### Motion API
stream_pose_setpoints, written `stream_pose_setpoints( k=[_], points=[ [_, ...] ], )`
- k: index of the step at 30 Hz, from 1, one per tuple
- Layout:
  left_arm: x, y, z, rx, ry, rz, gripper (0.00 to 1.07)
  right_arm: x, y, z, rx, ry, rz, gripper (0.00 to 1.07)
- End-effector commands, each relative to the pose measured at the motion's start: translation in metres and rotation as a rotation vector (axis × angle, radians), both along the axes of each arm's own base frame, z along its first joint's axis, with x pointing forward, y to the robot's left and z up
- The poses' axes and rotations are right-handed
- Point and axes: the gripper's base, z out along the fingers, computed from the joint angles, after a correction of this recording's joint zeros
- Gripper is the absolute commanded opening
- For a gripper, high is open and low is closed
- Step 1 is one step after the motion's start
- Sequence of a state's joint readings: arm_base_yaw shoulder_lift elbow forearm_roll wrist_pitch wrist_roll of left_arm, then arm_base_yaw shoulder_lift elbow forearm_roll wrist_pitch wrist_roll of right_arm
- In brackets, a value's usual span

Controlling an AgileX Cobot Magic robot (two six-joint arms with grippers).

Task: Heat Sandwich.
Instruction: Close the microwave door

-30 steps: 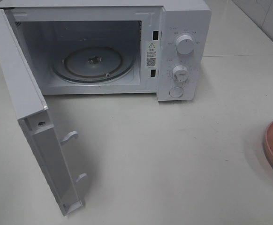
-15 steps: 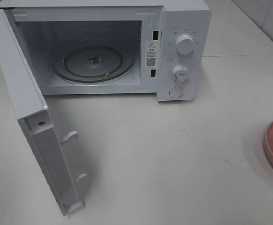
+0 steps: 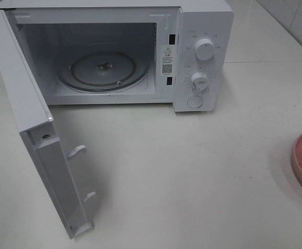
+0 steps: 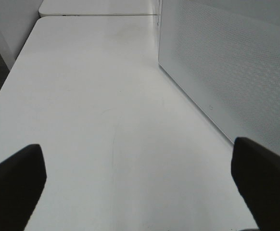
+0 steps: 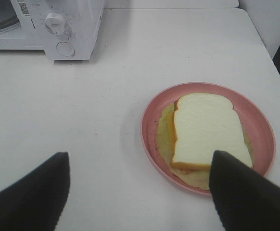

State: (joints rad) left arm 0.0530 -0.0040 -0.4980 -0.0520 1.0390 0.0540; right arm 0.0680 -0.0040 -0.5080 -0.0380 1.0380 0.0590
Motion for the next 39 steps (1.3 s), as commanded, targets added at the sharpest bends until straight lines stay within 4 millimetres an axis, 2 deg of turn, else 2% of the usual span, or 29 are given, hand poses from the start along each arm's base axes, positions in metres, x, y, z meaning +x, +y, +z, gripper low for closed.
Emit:
stream_pose_setpoints(
  k=[1,7,14,17,18,19,21,22,23,24,26,27,28,29,31,32,33,35,37,39],
  points=[
    [-0.002,0.0,0.0,-0.007,-0.026,0.002,1.01,-0.004,0.0,-0.001,-0.004,-0.027,-0.002,0.76],
    [-0.002,0.0,0.0,-0.008,-0.028,0.002,1.01,-0.004,0.0,-0.001,-0.004,-0.027,-0.002,0.76],
    [-0.003,0.0,0.012,0.0,-0.084,0.008,1.01,-0.004,0.0,-0.001,-0.003,-0.027,-0.005,0.76],
    [0.004,0.001,0.014,0.001,-0.067,0.009,0.95,-0.004,0.0,-0.001,-0.002,-0.027,-0.005,0.76],
    [0.01,0.001,0.016,0.0,-0.051,0.01,0.87,-0.004,0.0,-0.001,-0.002,-0.027,-0.005,0.76],
    [0.01,0.001,0.016,0.0,-0.051,0.01,0.87,-0.004,0.0,-0.001,-0.002,-0.027,-0.005,0.76],
    [0.016,0.001,0.018,-0.002,-0.052,0.01,0.77,-0.004,0.0,-0.001,-0.002,-0.027,-0.005,0.76],
    [0.022,0.002,0.02,-0.004,-0.065,0.011,0.67,-0.004,0.0,-0.001,-0.002,-0.027,-0.005,0.76],
    [0.025,0.002,0.021,-0.004,-0.078,0.012,0.62,-0.004,0.0,-0.001,-0.002,-0.027,-0.005,0.76],
    [0.025,0.002,0.021,-0.004,-0.078,0.012,0.62,-0.004,0.0,-0.001,-0.002,-0.027,-0.005,0.76],
    [0.031,0.002,0.02,-0.005,-0.091,0.014,0.51,-0.004,0.0,-0.001,-0.002,-0.027,-0.005,0.76],
    [0.039,0.003,0.018,-0.002,-0.121,0.019,0.41,-0.004,0.0,-0.001,-0.002,-0.027,-0.005,0.76],
    [0.039,0.003,0.018,-0.002,-0.121,0.019,0.41,-0.004,0.0,-0.001,-0.002,-0.027,-0.005,0.76],
    [0.042,0.004,0.017,-0.001,-0.131,0.02,0.37,-0.004,0.0,-0.001,-0.002,-0.027,-0.005,0.76],
    [0.051,0.004,0.012,-0.001,-0.146,0.023,0.24,-0.004,0.0,-0.001,-0.002,-0.027,-0.005,0.76],
    [0.06,0.005,0.007,-0.001,-0.159,0.026,0.12,-0.004,0.0,-0.001,-0.002,-0.027,-0.005,0.76],
    [0.06,0.005,0.007,-0.001,-0.159,0.026,0.12,-0.004,0.0,-0.001,-0.002,-0.027,-0.005,0.76],
    [0.068,0.006,0.001,-0.002,-0.155,0.029,0.01,-0.004,0.0,-0.001,-0.002,-0.027,-0.005,0.76],
    [0.081,0.007,-0.01,0.0,-0.155,0.034,0.0,-0.004,0.0,-0.001,-0.002,-0.027,-0.005,0.76],
    [0.085,0.007,-0.012,0.0,-0.164,0.035,0.0,-0.004,0.0,-0.001,-0.002,-0.027,-0.005,0.76]
  ],
)
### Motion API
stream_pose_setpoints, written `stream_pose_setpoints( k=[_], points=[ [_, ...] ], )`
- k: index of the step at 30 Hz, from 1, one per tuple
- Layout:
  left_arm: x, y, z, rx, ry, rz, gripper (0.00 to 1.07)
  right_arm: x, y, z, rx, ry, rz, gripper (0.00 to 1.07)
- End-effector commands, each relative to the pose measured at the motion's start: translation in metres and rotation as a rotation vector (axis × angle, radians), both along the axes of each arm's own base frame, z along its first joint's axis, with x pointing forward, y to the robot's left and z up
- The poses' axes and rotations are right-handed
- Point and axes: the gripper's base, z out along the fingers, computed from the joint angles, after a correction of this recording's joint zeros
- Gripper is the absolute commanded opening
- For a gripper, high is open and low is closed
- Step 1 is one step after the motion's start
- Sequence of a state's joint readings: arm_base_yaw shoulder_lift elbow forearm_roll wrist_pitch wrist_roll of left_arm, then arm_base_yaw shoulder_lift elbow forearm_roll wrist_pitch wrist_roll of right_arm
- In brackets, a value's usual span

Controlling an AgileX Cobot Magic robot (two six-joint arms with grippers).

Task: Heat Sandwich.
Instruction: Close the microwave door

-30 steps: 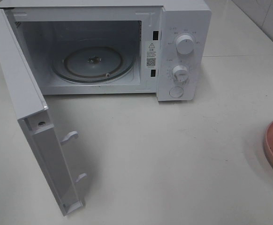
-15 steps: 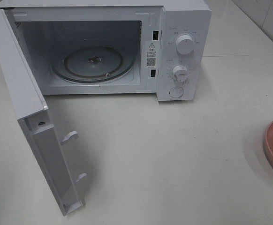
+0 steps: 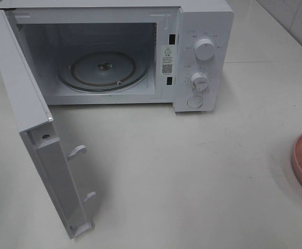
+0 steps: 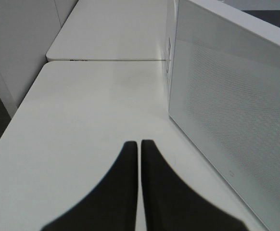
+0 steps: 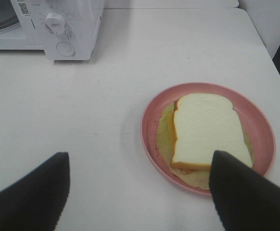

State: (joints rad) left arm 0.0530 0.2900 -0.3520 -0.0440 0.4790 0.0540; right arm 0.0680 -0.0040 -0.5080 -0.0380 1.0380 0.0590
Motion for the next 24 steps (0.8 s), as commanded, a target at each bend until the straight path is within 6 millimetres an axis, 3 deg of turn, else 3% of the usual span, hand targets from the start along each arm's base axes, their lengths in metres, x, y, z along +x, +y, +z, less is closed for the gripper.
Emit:
stream_pose_setpoints(
  k=[1,11,24],
  points=[
    [0.014,0.001,-0.005,-0.003,-0.071,0.01,0.0,-0.004,0.0,-0.001,-0.002,-0.027,-0.005,0.76],
    [0.046,0.005,-0.029,0.009,-0.237,0.033,0.0,-0.004,0.0,-0.001,-0.002,-0.027,-0.005,0.76],
    [0.085,0.003,-0.054,0.024,-0.15,-0.002,0.0,-0.004,0.0,-0.001,-0.002,-0.027,-0.005,0.76]
  ],
)
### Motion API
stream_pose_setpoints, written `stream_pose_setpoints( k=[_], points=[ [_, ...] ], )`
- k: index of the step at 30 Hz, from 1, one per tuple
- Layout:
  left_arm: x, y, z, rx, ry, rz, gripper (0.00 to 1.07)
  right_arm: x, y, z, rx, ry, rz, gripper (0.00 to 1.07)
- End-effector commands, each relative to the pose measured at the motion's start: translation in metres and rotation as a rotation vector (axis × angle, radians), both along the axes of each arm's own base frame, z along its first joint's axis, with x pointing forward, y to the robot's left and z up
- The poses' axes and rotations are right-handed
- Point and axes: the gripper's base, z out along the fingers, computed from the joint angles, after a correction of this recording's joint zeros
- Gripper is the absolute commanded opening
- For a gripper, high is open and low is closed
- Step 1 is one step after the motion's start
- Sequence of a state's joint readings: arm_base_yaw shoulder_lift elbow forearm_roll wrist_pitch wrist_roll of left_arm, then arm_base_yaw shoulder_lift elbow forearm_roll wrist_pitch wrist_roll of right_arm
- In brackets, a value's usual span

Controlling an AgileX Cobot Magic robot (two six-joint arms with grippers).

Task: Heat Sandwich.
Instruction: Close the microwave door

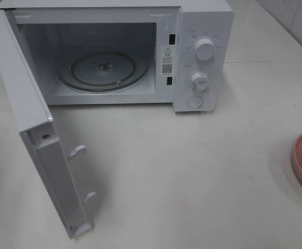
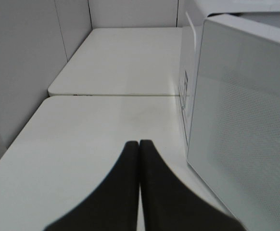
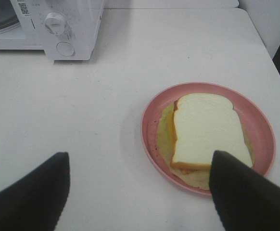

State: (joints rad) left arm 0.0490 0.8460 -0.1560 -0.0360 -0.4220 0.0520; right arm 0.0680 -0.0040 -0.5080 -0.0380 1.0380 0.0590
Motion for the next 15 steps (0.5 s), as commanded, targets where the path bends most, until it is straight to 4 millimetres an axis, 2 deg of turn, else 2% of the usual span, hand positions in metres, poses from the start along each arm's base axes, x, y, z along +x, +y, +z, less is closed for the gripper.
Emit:
stream_pose_setpoints(
  k=[1,3,7,15],
  points=[
    [0.008,-0.007,-0.005,0.019,0.007,-0.057,0.0,-0.004,0.0,-0.001,-0.002,-0.027,-0.005,0.76],
    [0.011,-0.011,-0.007,0.028,0.017,-0.085,0.0,-0.004,0.0,-0.001,-0.002,-0.027,-0.005,0.76],
    [0.023,-0.031,-0.016,0.088,0.064,-0.233,0.0,-0.004,0.0,-0.001,-0.002,-0.027,-0.005,0.76],
    [0.032,-0.055,-0.029,0.082,0.062,-0.361,0.0,-0.004,0.0,-0.001,-0.002,-0.027,-0.005,0.76]
  ],
)
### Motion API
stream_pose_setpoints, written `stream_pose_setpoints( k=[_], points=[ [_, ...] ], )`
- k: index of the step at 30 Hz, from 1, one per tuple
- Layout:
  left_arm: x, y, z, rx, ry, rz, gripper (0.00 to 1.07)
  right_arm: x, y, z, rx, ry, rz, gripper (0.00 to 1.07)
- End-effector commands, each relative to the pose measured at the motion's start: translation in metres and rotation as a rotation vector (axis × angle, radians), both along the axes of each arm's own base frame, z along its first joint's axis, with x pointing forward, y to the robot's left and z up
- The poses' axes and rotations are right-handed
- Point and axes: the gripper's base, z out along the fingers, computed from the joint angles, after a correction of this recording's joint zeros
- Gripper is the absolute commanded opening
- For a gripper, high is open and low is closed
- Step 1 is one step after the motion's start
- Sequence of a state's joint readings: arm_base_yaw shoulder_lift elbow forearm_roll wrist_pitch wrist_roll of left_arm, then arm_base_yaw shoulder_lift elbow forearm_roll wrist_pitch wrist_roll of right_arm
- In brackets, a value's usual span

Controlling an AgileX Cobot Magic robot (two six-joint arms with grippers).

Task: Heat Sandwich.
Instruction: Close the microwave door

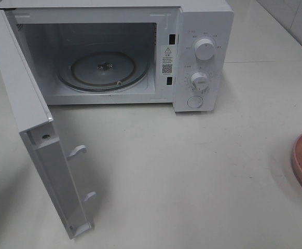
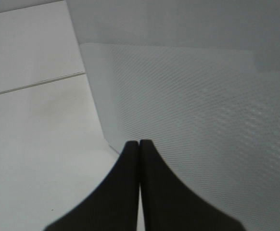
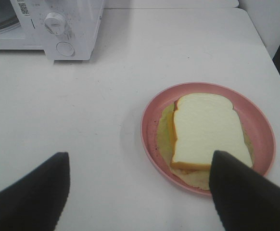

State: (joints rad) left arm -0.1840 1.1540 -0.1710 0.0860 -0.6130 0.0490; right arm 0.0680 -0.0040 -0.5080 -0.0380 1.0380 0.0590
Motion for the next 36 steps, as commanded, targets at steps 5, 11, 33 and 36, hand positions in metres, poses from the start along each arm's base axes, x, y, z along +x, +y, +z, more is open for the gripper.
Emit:
stream_pose_setpoints(
  k=[5,11,33,36],
  points=[
    [0.007,-0.027,-0.003,-0.021,-0.029,-0.133,0.0,-0.004,0.0,-0.001,-0.002,-0.027,-0.005,0.76],
    [0.011,-0.045,-0.007,-0.03,-0.03,-0.206,0.0,-0.004,0.0,-0.001,-0.002,-0.027,-0.005,0.76],
    [0.068,-0.134,-0.008,-0.085,-0.036,-0.26,0.0,-0.004,0.0,-0.001,-0.003,-0.027,-0.005,0.76],
    [0.072,-0.142,-0.009,-0.082,-0.038,-0.251,0.0,-0.004,0.0,-0.001,-0.003,-0.027,-0.005,0.76]
  ],
)
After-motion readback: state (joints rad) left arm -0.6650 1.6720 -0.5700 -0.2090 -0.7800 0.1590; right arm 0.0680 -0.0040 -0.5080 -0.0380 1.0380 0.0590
